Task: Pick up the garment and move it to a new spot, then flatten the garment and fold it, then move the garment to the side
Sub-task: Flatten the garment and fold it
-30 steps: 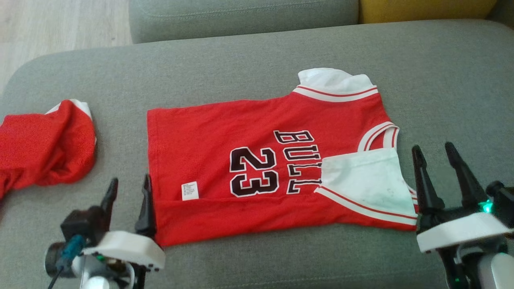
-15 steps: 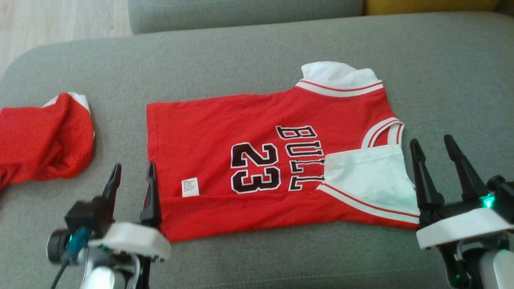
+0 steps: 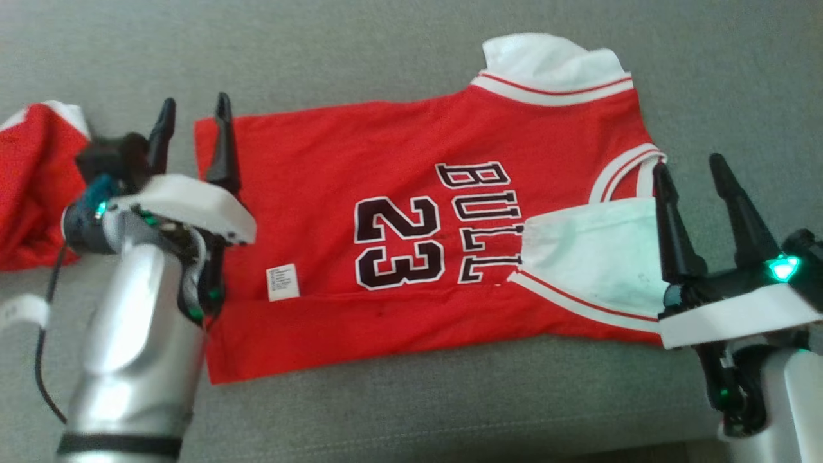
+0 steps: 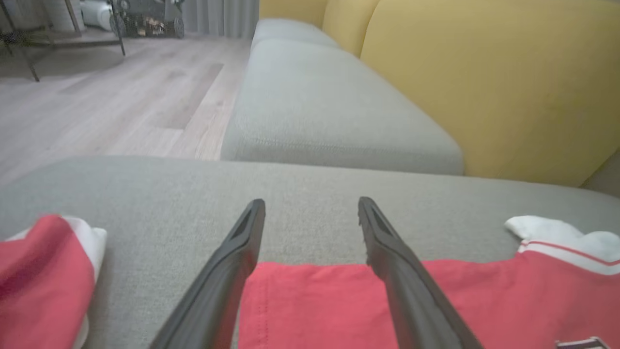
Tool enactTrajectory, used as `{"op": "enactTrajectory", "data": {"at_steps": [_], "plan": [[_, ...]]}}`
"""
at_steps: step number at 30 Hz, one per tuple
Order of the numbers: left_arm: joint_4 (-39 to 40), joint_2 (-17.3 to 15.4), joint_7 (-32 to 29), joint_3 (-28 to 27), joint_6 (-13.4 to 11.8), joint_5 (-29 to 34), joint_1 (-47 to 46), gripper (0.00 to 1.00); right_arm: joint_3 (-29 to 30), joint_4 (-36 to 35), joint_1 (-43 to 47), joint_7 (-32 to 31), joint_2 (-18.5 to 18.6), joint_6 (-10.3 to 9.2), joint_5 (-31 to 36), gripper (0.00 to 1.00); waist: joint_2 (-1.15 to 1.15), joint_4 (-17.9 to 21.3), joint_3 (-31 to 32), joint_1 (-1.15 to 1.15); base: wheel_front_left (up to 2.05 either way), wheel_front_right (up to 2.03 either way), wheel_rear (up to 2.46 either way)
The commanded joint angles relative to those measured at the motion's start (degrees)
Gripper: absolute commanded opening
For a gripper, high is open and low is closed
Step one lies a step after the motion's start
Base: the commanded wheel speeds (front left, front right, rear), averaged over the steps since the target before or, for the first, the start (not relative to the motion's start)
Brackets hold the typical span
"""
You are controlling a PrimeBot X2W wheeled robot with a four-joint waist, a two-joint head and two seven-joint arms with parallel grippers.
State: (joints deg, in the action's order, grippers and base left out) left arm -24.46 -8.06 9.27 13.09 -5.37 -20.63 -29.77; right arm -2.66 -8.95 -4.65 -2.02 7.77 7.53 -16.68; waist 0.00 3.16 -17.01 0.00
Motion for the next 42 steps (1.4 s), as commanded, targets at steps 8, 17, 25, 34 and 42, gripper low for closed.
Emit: {"op": "enactTrajectory", "data": {"at_steps": [8, 17, 25, 34, 42], "plan": [[-22.26, -1.69, -0.42, -2.57, 2.97, -1.58, -12.27, 1.00, -2.66, 0.88, -3.15, 1.04, 1.07, -0.04, -1.68, 1.00, 0.00, 1.96, -2.80, 0.00, 0.00, 0.00, 0.00], [-38.53, -0.55, -0.87, -2.34, 6.44, -3.41, -18.69, 0.00, -2.55, 3.02, -4.12, 1.35, 1.52, -0.04, -2.79, 1.00, 0.00, 2.36, -2.58, 0.00, 0.00, 0.00, 0.00], [-43.11, 0.30, 3.39, -1.66, 7.64, -3.39, -21.72, 0.00, -0.12, 8.73, -8.18, 1.93, 2.36, -0.04, -4.13, 1.00, 0.00, 1.66, -2.60, 0.00, 0.00, 0.00, 0.00], [-44.23, 3.15, 5.35, -0.19, 8.65, -3.10, -24.19, 0.00, -0.25, 24.40, -22.92, 2.99, 4.56, -0.04, -6.65, 1.00, 0.00, -2.33, -4.22, 0.00, 0.00, 0.00, 0.00], [-42.11, 4.99, 5.69, 2.49, 9.50, -2.82, -25.74, 0.00, -6.39, 43.79, -39.28, 1.44, 8.52, -0.04, -8.44, 1.00, 0.00, -7.10, -6.38, 0.00, 0.00, 0.00, 0.00]]}}
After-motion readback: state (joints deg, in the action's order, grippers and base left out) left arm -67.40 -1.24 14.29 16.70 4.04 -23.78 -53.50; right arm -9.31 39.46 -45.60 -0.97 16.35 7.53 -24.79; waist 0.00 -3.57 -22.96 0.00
